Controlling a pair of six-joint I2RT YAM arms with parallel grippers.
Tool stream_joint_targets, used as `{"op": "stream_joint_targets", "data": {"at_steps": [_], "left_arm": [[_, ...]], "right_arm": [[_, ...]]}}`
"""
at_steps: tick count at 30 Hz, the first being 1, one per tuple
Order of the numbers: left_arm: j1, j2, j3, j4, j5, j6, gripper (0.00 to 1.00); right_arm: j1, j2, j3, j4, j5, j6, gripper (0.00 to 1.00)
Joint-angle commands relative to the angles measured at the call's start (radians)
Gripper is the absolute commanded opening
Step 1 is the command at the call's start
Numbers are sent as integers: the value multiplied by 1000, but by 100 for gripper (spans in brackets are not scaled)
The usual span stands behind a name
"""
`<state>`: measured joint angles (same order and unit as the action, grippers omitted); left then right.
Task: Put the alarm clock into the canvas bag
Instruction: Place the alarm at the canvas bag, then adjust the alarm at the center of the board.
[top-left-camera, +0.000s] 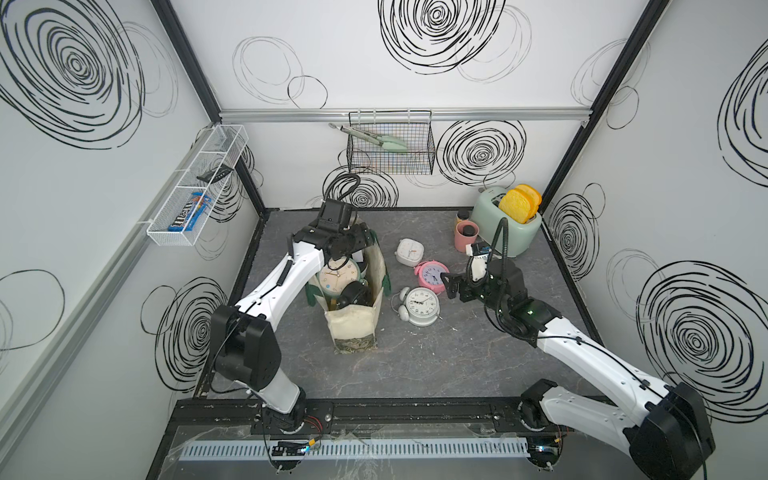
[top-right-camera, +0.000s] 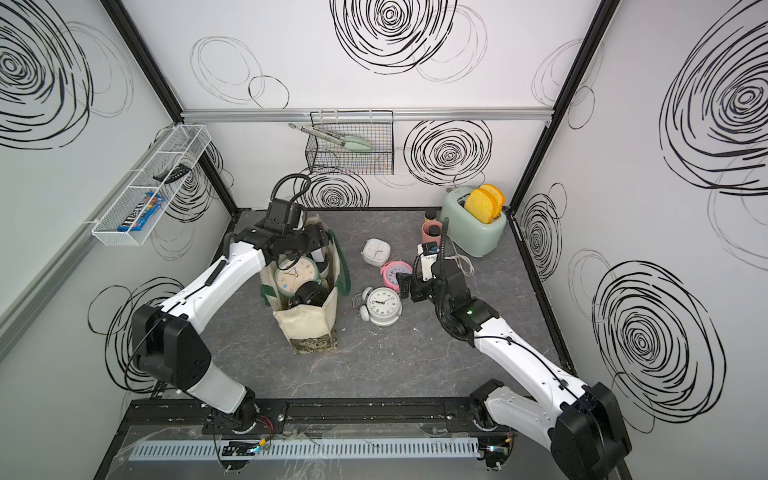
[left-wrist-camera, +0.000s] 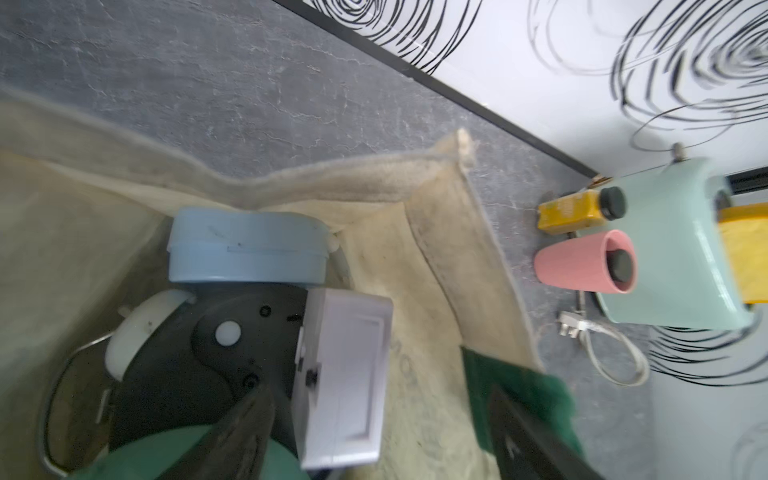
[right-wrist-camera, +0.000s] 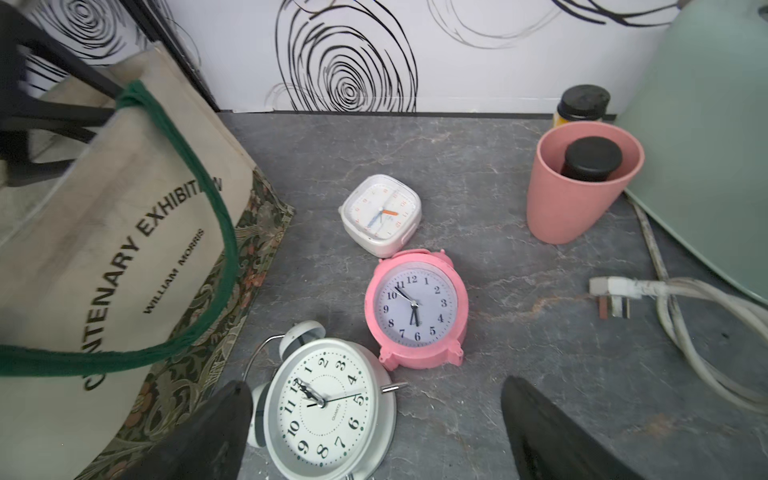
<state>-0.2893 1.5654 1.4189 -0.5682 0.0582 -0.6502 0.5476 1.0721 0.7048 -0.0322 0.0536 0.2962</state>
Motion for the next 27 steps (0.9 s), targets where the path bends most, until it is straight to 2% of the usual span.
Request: {"op": "stream_joint_targets", "data": {"at_steps": [1, 9, 15, 18, 24, 27], "left_arm": [[33, -117, -42, 58, 77, 57, 97], [91, -269, -92, 43, 219, 160, 96], [91, -393, -188, 69, 233, 161, 96], [76, -438, -235, 83, 240, 154, 96], [8, -476, -269, 45, 227, 202, 96], [-7, -500, -296, 27, 202, 218, 96]], "right_arm": [[-6, 57, 47, -32, 38, 45, 97], [-34, 264, 137, -50, -10, 39, 97], [-53, 444, 253, -168, -72, -4, 97], [-47, 539, 334, -262, -61, -19, 97], [-4, 613, 365, -256, -16, -29, 97], [18, 661, 386, -264, 49, -32, 97]]}}
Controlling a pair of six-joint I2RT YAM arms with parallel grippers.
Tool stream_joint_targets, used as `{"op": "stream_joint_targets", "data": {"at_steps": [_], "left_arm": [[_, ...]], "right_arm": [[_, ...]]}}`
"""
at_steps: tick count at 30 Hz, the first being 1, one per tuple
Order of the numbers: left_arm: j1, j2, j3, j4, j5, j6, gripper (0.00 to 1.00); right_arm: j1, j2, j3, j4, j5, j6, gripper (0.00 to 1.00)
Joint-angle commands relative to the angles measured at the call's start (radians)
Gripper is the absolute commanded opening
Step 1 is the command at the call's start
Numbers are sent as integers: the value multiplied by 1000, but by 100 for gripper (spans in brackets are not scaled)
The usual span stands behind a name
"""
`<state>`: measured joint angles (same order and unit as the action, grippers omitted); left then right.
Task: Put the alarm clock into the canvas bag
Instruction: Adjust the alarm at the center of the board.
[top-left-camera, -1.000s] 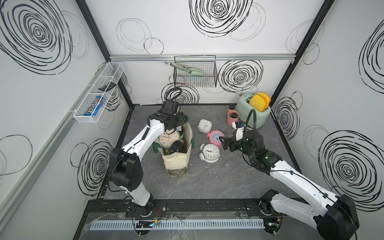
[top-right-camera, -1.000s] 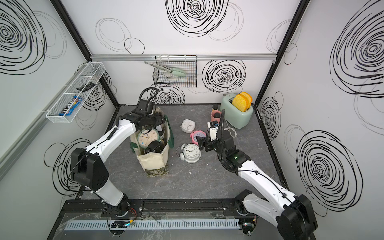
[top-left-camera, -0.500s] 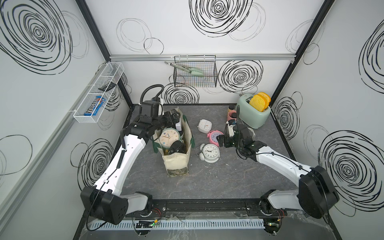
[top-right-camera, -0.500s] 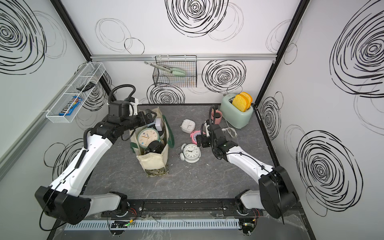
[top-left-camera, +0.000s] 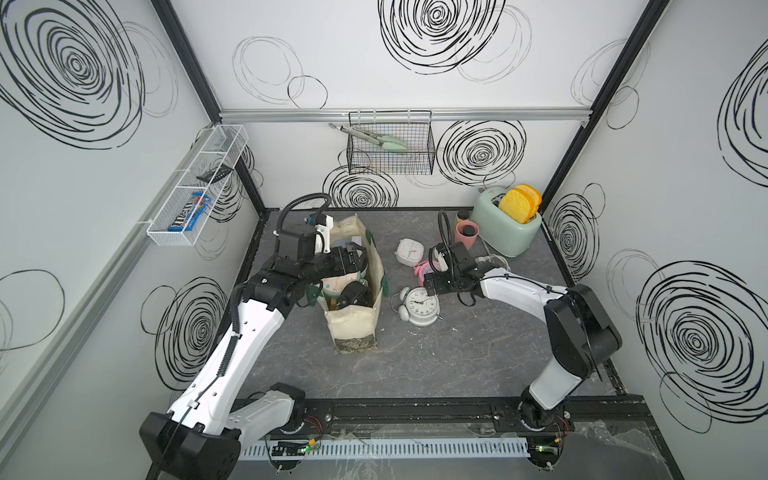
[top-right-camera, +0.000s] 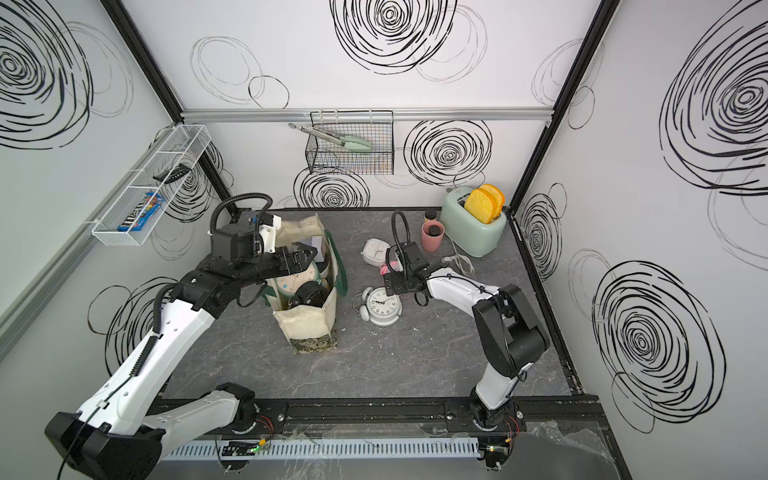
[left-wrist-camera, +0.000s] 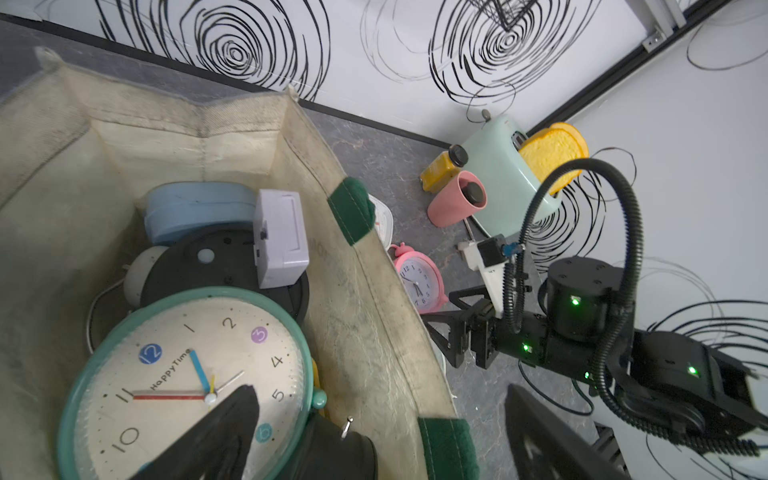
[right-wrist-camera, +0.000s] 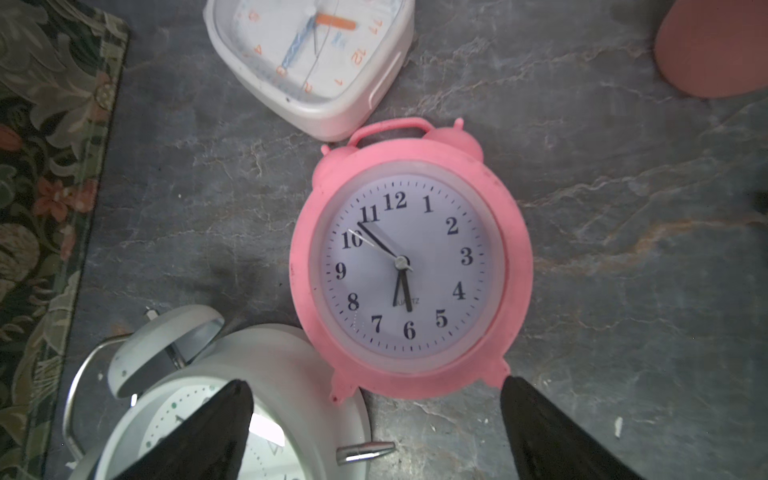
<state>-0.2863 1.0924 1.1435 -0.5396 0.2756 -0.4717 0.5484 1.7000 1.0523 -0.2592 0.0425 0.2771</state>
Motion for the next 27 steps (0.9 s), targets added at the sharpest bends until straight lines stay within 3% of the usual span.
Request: {"op": "stream_joint_targets", "data": {"at_steps": [1, 8, 12, 21, 27], "left_arm": [[-10, -34, -29, -5, -20, 39, 96], [-11, -48, -45, 2, -19, 39, 96], [-11, -45, -45, 8, -13, 39, 96], [-11, -49, -64, 16, -7, 36, 96], [-12, -49, -74, 13, -1, 37, 96]], "right_arm": [[21, 55, 52, -45, 85, -14, 97], [5, 143, 130, -68, 222, 16, 97], [-36, 173, 168, -66, 214, 11, 97], [-127, 28, 142, 1, -67, -10, 97], [-214, 87, 167, -35, -146, -97, 97]]}}
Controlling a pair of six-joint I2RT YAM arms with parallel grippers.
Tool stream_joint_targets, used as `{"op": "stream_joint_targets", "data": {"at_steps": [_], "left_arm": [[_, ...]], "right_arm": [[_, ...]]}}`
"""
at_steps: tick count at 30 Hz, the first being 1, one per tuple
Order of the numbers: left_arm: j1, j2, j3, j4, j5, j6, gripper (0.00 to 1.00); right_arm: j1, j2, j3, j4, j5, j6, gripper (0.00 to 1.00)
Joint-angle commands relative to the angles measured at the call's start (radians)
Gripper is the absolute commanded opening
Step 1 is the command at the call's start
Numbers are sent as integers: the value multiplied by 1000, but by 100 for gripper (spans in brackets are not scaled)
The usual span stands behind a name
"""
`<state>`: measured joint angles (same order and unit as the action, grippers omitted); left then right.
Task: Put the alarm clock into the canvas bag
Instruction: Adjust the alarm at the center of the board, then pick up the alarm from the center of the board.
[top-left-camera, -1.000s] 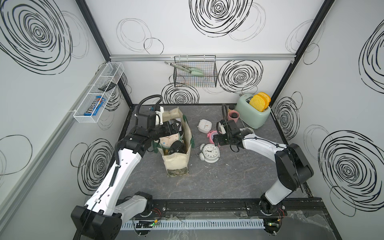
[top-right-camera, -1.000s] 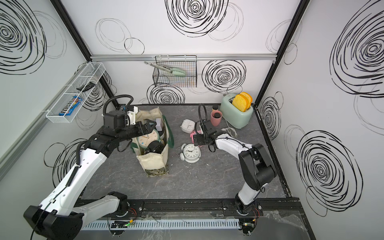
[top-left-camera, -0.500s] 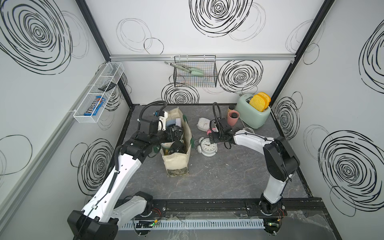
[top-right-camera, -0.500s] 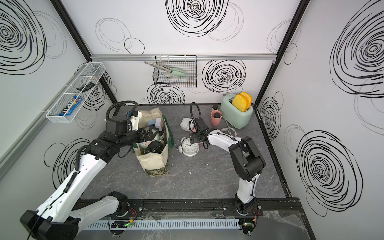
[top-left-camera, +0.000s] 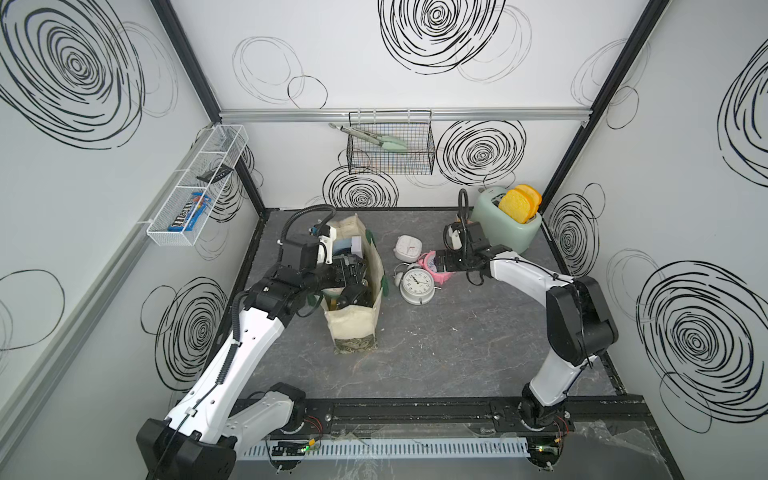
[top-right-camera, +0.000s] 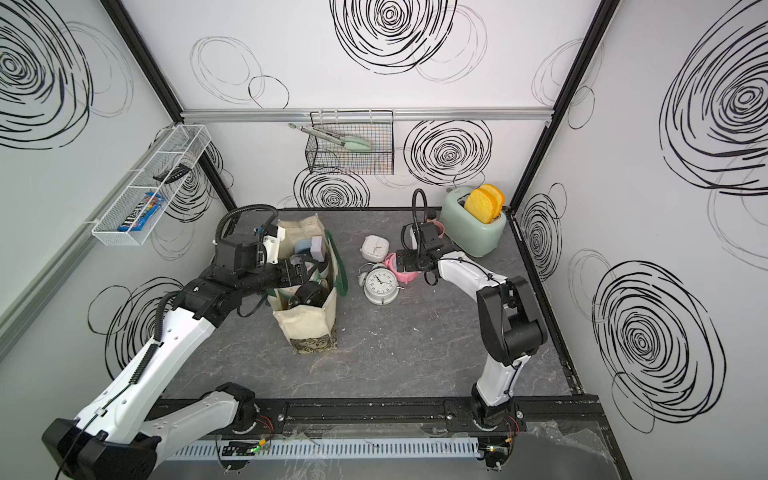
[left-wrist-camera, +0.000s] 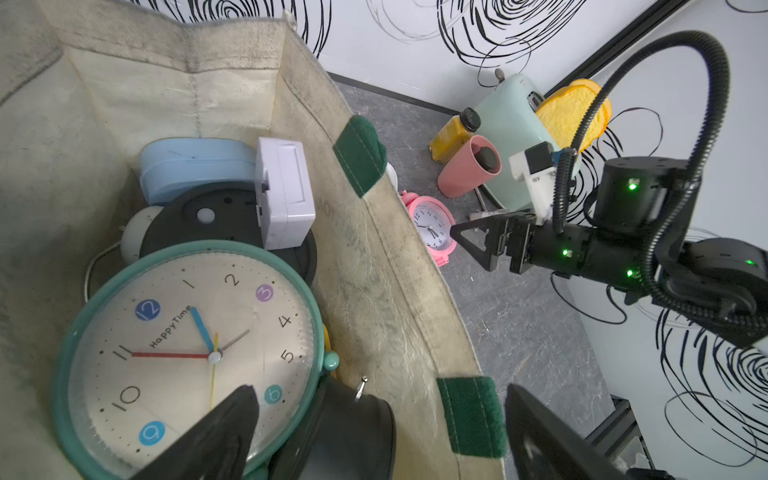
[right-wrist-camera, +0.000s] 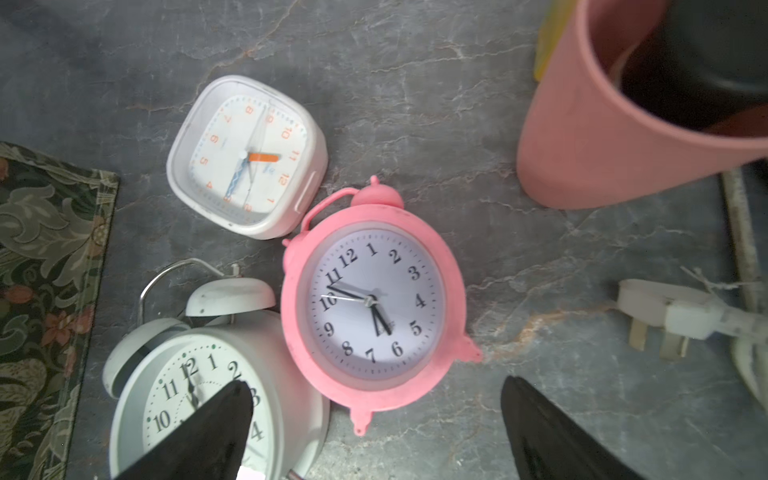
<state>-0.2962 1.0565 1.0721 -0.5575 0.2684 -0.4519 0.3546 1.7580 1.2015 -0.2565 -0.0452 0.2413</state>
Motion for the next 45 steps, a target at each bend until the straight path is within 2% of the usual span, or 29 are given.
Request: {"op": "stream_joint_targets", "data": {"at_steps": [1, 4, 8, 10, 21, 29, 38, 45], "left_arm": [[-3, -16, -2, 27, 5, 19, 96], [-3, -20, -8, 28, 4, 19, 96], [-3, -15, -12, 31, 20, 19, 96], [-3, -18, -14, 33, 26, 18, 96], [-10, -37, -26, 26, 29, 19, 96], [-20, -45, -26, 21, 26, 19, 96], [-32, -66, -29, 12, 41, 19, 96], [-31, -82, -39, 8, 31, 19, 96]], "right_arm": [[-25, 38, 21, -50, -48, -88, 97], [-45, 60, 29, -69, -73, -146, 97], [-80, 74, 49, -89, -223, -235, 97], [-86, 72, 40, -78, -252, -275, 97], [-85, 148, 70, -110, -218, -402, 97], [-69, 181, 104, -120, -125, -452, 97], [-41, 216, 125, -135, -200, -497, 97], [-25, 243, 165, -188, -167, -469, 97]]}}
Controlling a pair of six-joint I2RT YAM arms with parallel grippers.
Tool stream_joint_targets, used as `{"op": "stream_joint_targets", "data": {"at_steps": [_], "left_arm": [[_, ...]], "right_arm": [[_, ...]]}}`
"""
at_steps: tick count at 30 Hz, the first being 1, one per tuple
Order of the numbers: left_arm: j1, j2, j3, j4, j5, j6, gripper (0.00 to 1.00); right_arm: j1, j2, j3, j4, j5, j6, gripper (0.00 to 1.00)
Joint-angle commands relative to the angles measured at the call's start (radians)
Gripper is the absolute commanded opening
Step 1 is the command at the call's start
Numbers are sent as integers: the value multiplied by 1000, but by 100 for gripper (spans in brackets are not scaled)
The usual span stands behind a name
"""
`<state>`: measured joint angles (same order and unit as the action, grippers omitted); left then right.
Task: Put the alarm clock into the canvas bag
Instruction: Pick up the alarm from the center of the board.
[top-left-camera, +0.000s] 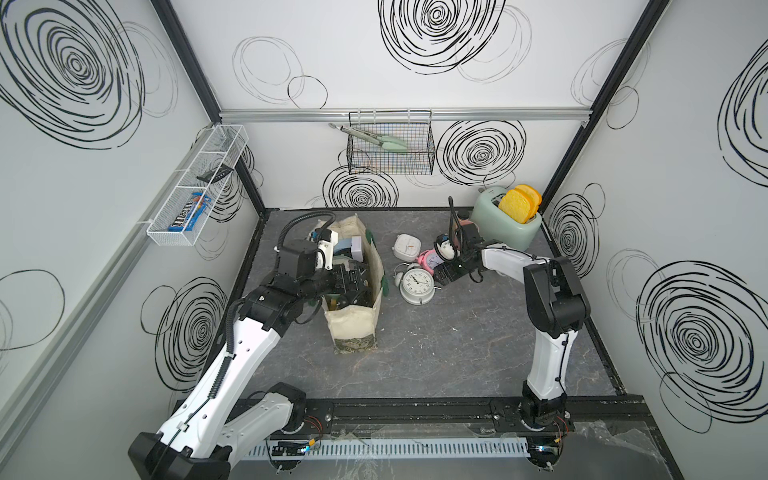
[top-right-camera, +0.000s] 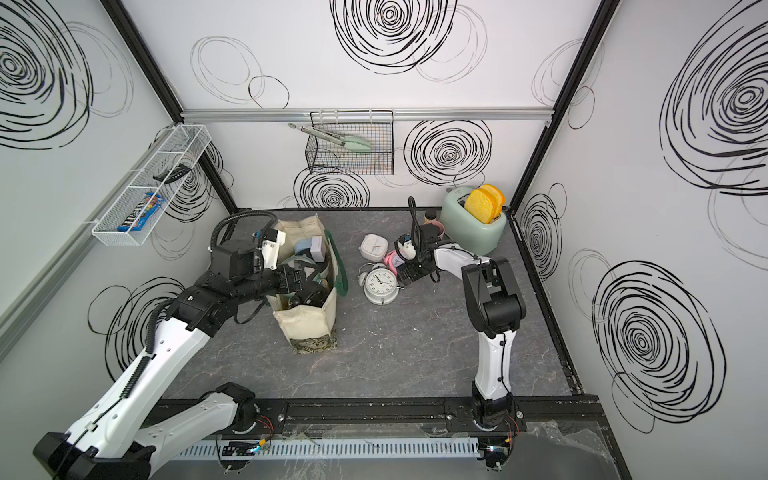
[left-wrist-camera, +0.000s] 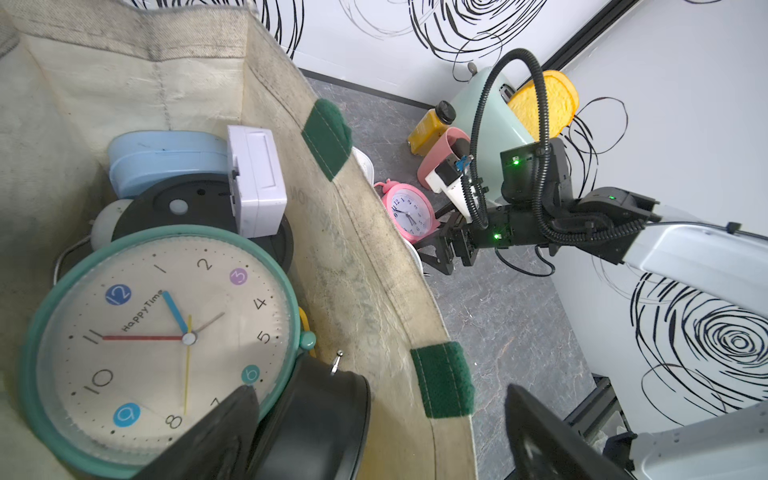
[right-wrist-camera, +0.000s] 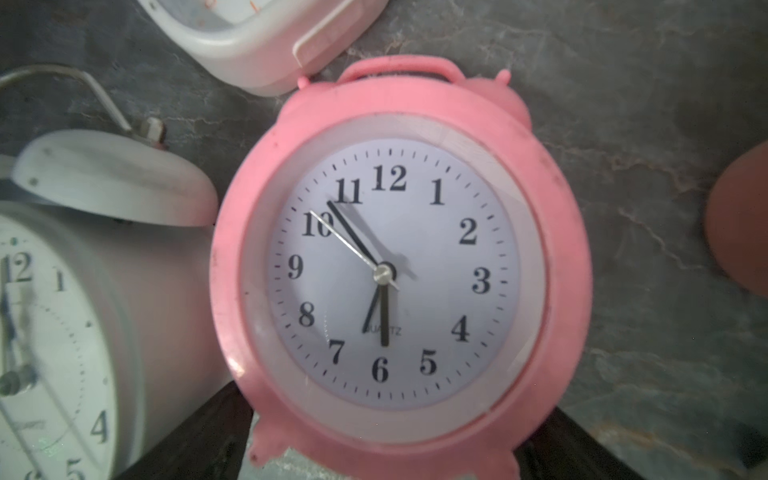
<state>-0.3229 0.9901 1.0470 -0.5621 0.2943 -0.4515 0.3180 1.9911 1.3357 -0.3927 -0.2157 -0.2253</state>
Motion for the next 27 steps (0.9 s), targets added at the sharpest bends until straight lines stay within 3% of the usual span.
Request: {"op": "stream_joint_targets", "data": {"at_steps": [1, 9, 17, 22, 27], "left_arm": [[-5, -17, -17, 14, 5, 19, 96], [-5, -33, -12, 6, -1, 19, 96], [10, -54, 25, -14, -36, -6, 96], [10, -72, 18, 26, 47, -55, 96], [11, -112, -30, 128, 133, -148, 96]], "right_arm": [[13, 5, 28, -46, 17, 11, 97], [14, 18, 60, -65, 29, 40, 100], [17, 49, 73, -95, 21, 46, 92], [20, 45, 58, -86, 29, 50, 92], [20, 46, 65, -91, 18, 64, 83]]}}
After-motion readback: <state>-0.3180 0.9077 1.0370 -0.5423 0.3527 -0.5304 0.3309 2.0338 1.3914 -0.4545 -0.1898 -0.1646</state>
